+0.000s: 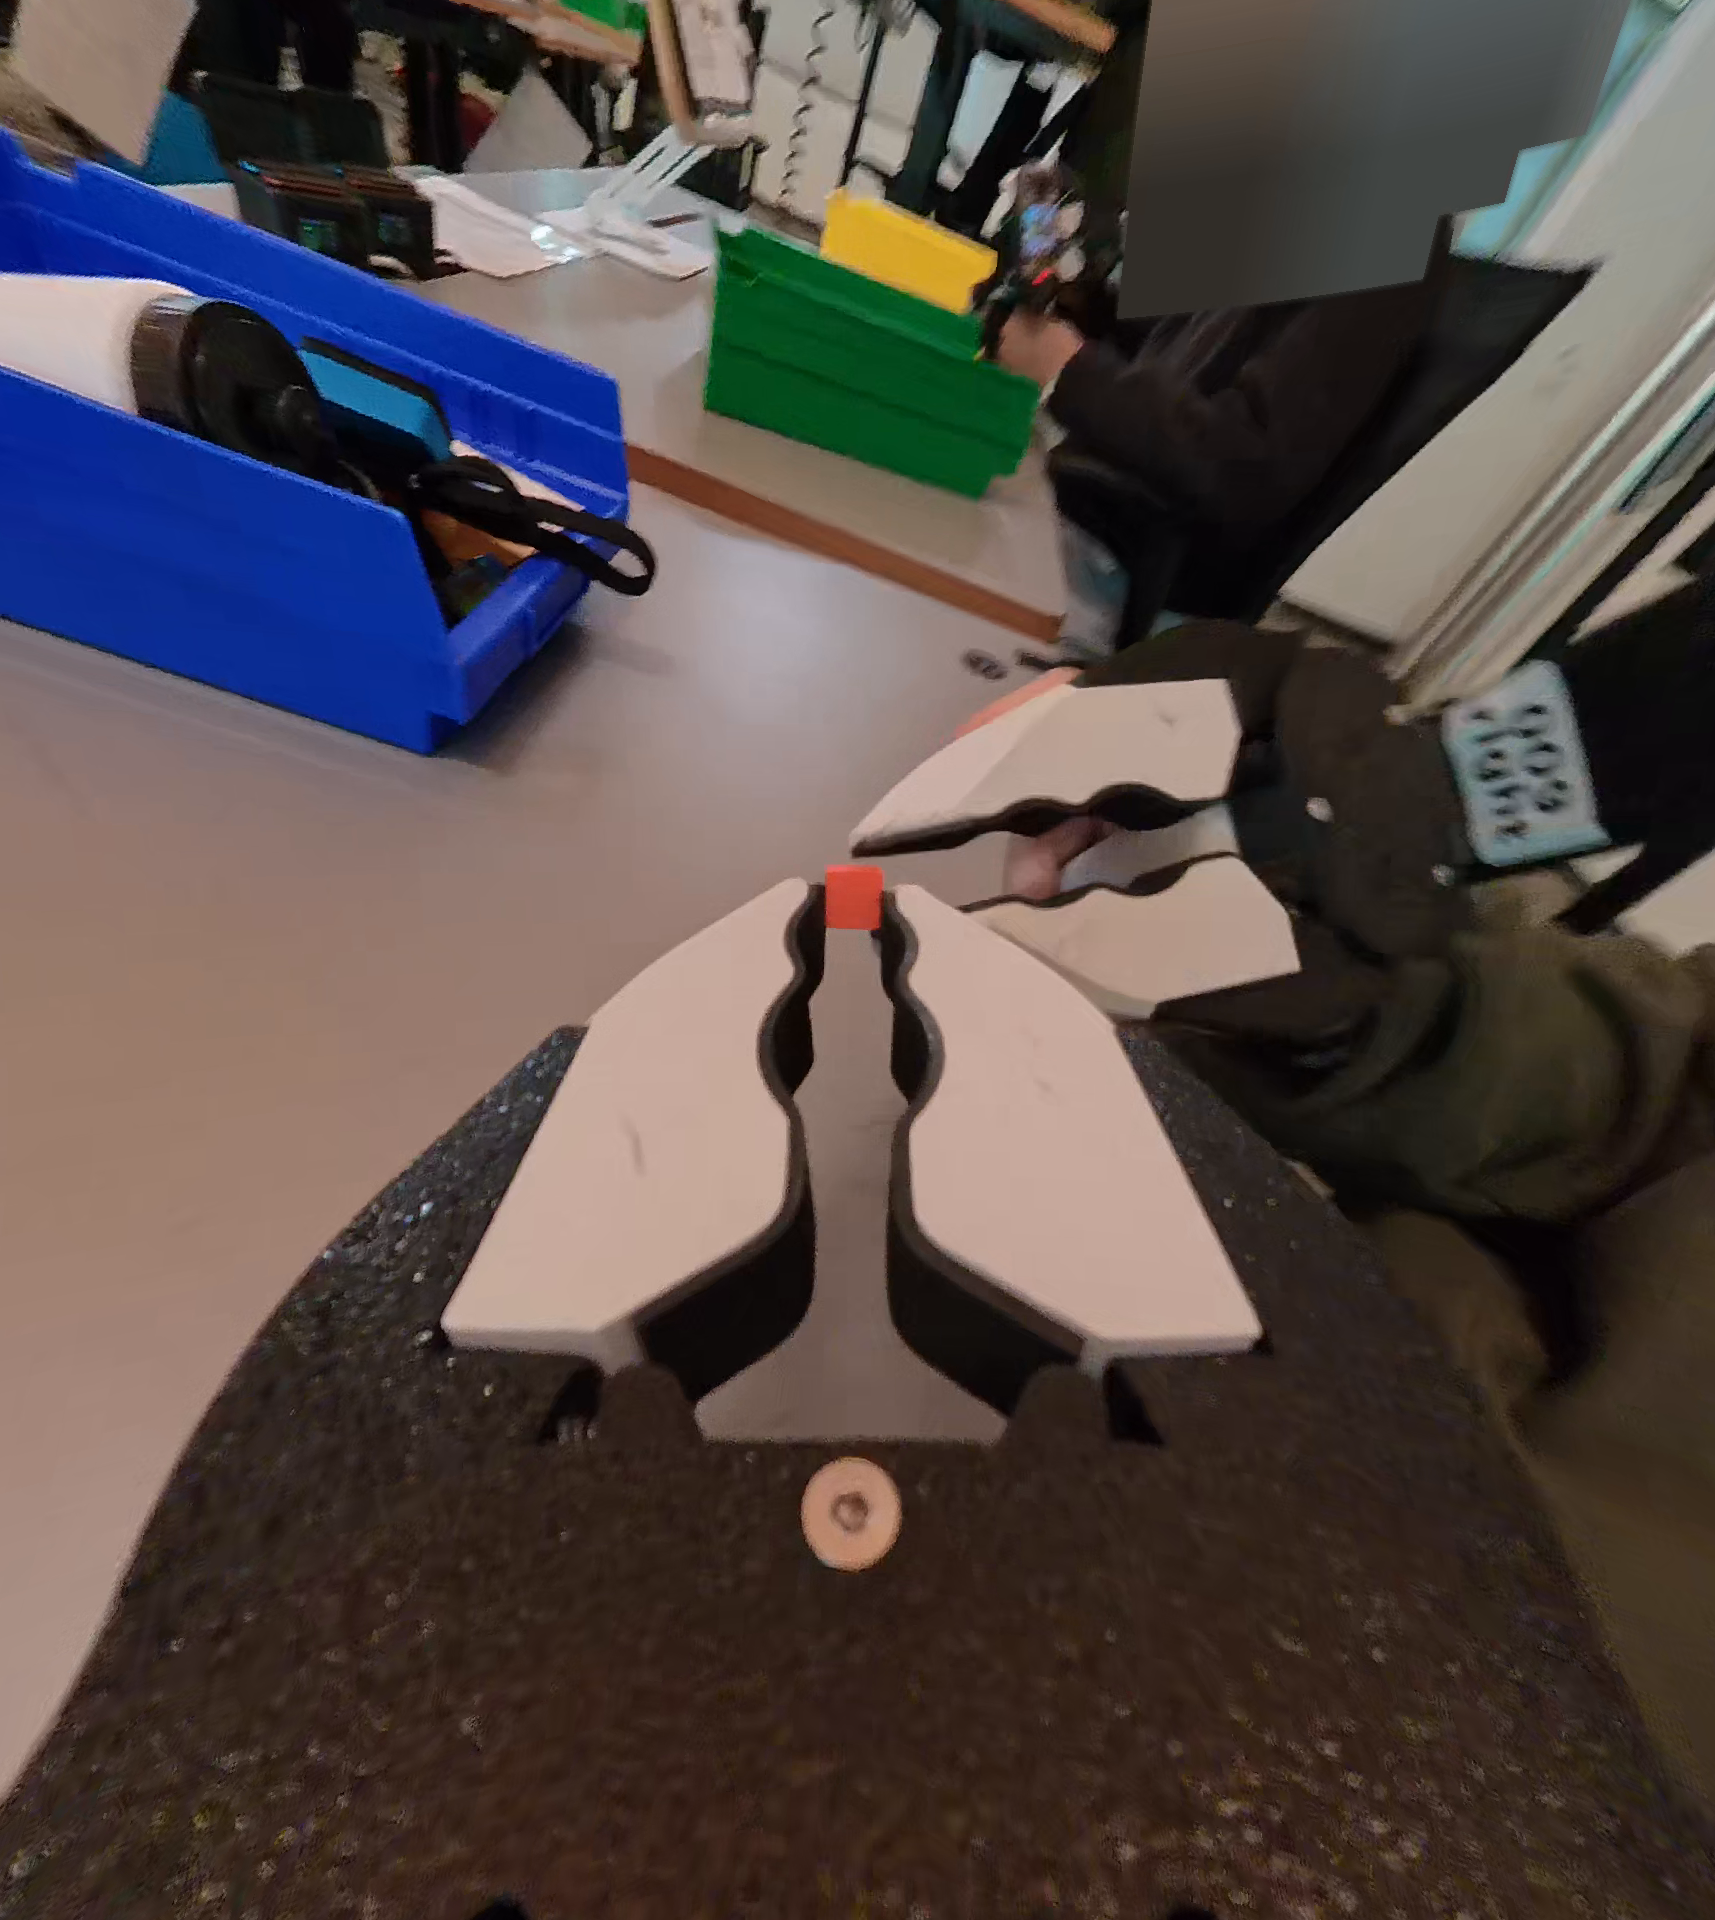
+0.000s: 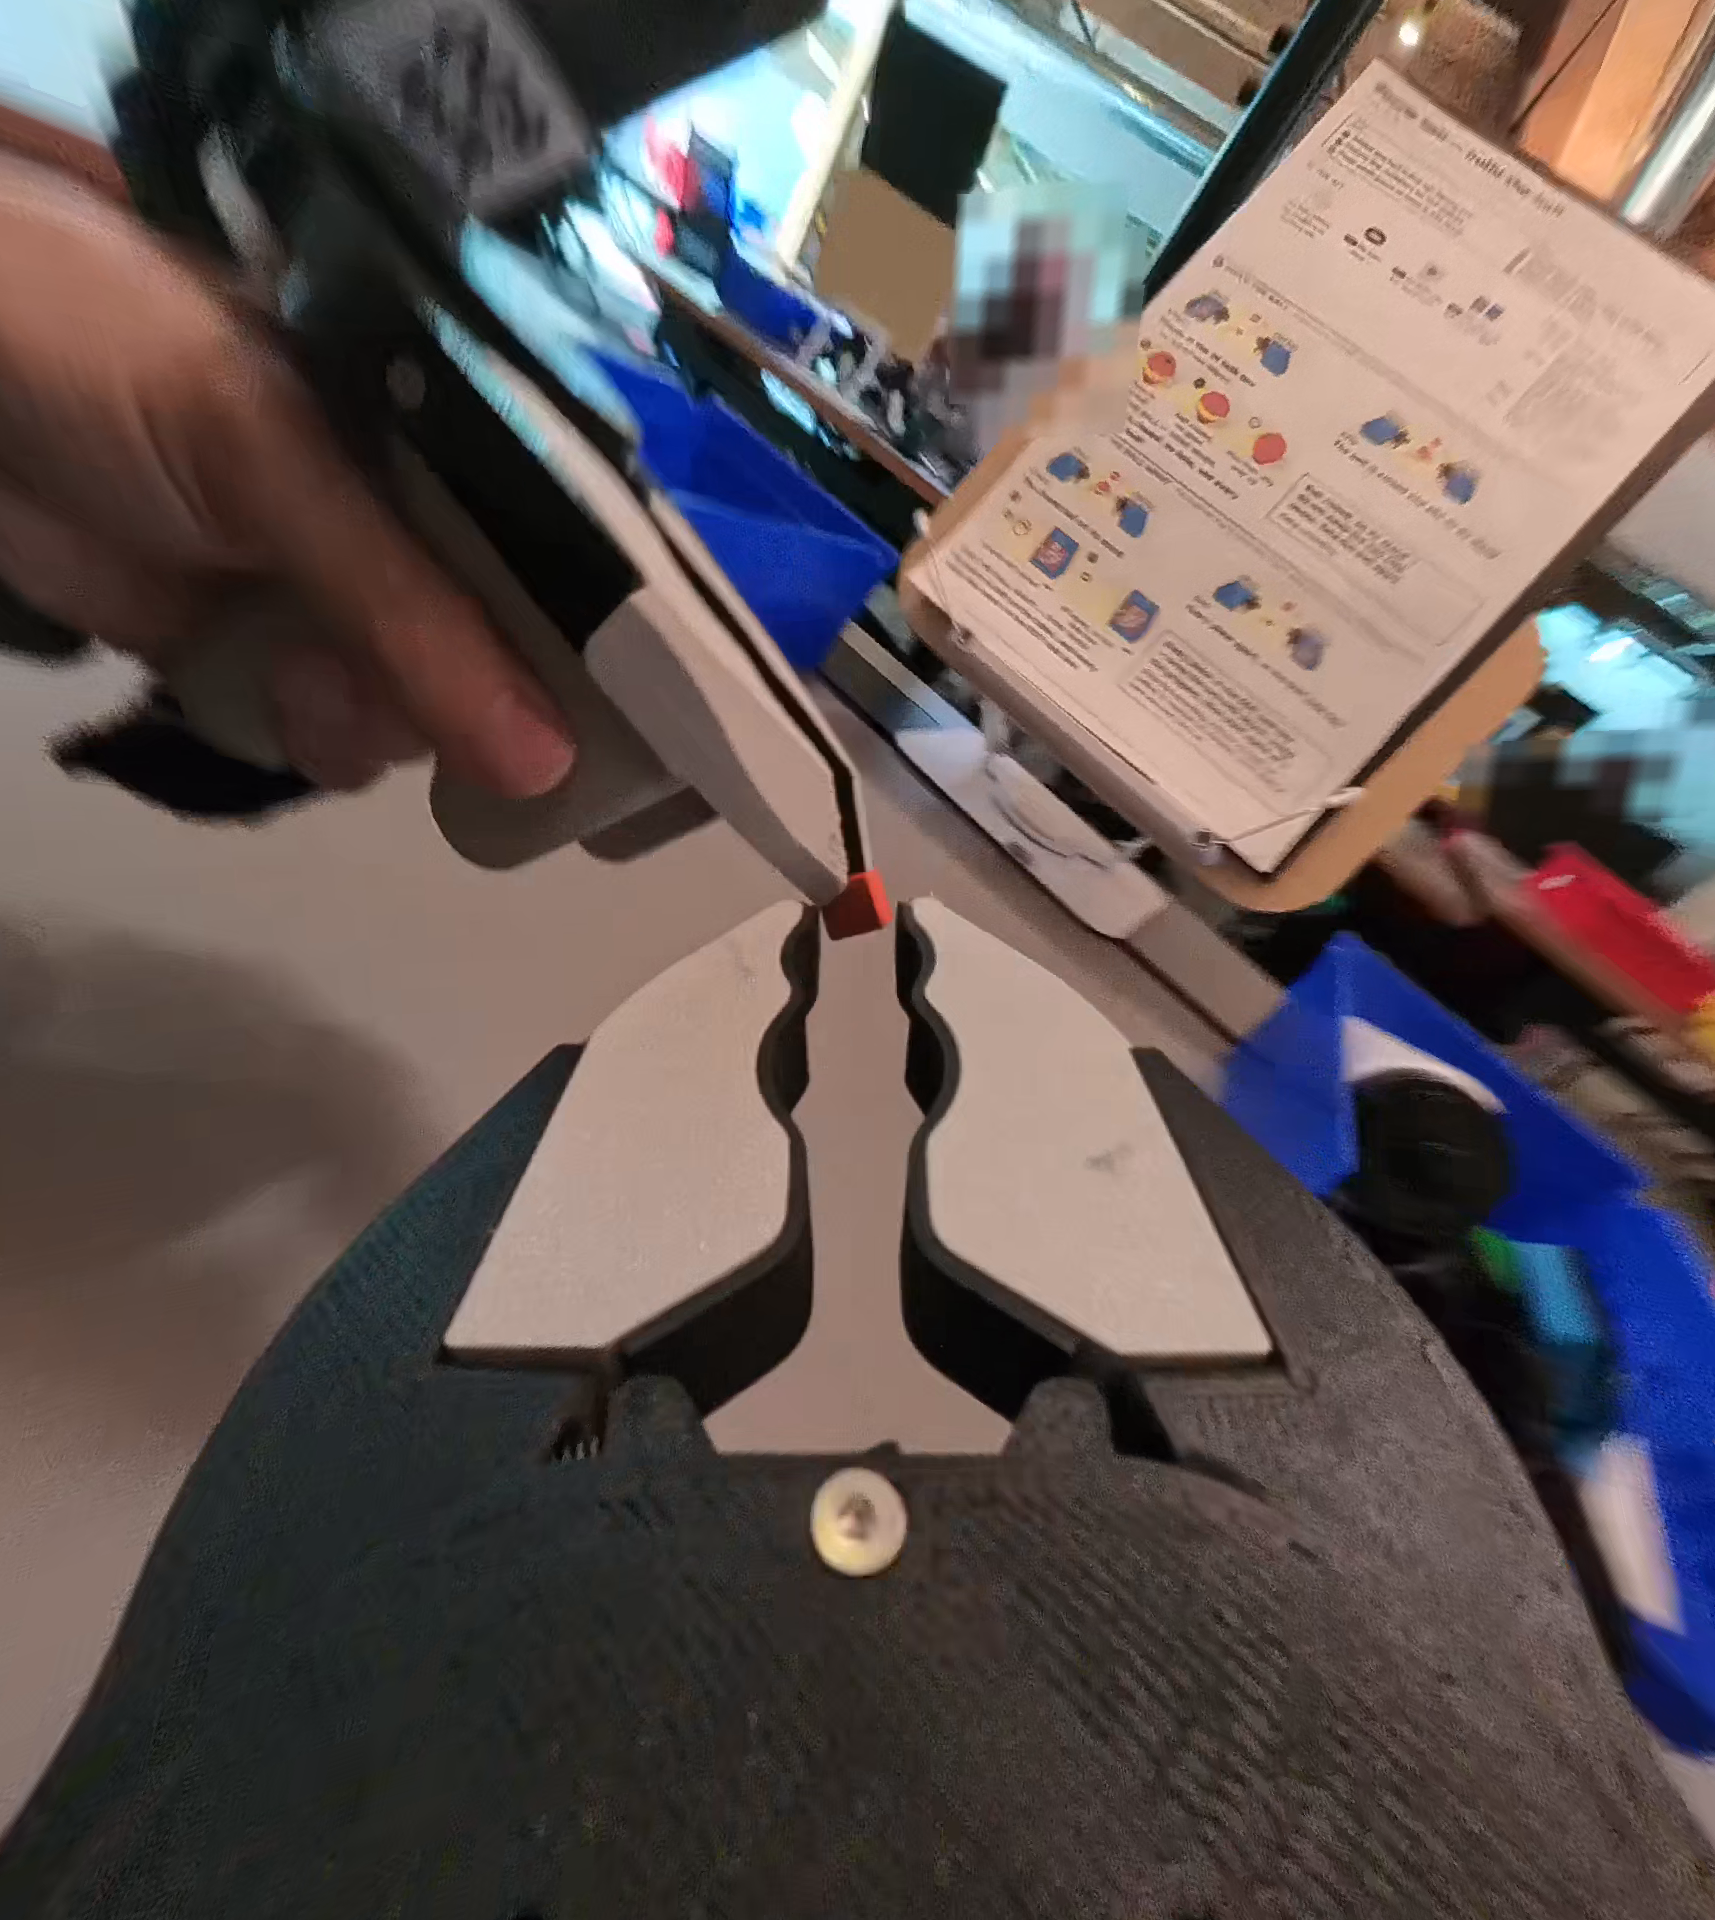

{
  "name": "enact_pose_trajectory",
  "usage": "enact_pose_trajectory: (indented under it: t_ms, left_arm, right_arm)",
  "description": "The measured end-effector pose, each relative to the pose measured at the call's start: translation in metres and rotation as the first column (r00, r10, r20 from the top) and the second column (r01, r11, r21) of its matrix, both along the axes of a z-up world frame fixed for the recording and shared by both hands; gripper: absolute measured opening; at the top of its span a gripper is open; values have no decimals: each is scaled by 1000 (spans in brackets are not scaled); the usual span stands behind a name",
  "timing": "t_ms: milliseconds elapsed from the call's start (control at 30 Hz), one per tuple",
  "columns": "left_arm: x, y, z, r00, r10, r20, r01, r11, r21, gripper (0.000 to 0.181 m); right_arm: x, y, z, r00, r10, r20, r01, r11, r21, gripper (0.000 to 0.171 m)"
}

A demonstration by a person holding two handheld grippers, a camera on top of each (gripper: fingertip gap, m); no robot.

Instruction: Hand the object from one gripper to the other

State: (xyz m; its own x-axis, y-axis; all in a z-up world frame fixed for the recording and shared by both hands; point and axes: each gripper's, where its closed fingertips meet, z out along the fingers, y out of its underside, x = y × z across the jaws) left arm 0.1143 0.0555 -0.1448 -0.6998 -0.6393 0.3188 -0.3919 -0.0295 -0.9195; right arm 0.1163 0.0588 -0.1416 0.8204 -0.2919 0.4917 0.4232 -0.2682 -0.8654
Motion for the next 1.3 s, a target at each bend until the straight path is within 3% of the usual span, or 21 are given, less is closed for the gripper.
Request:
enact_pose_trajectory:
  t_ms: [33,133,233,333,433,1300]
  left_arm:
    - [-2,0,4,999,-32,-10,31,998,-59,10]
    - [-8,2,13,989,-144,-19,137,968,-211,10]
    - [-11,10,25,982,-185,49,191,930,-315,10]
    - [-16,13,33,971,-214,105,238,904,-355,10]
    - [-22,6,34,958,-245,150,281,906,-317,10]
    - [-31,-8,28,933,-321,165,355,898,-259,9]
  right_arm:
    - [-2,-1,5,995,53,-82,-48,997,56,16]
    - [-6,-7,20,924,230,-306,-159,958,240,23]
    - [-8,-15,33,774,417,-476,-213,880,425,19]
    - [-10,-16,37,654,511,-558,-210,831,515,14]
    - [-16,-11,37,597,556,-579,-220,807,548,14]
    - [-29,-6,31,599,583,-549,-299,799,522,10]
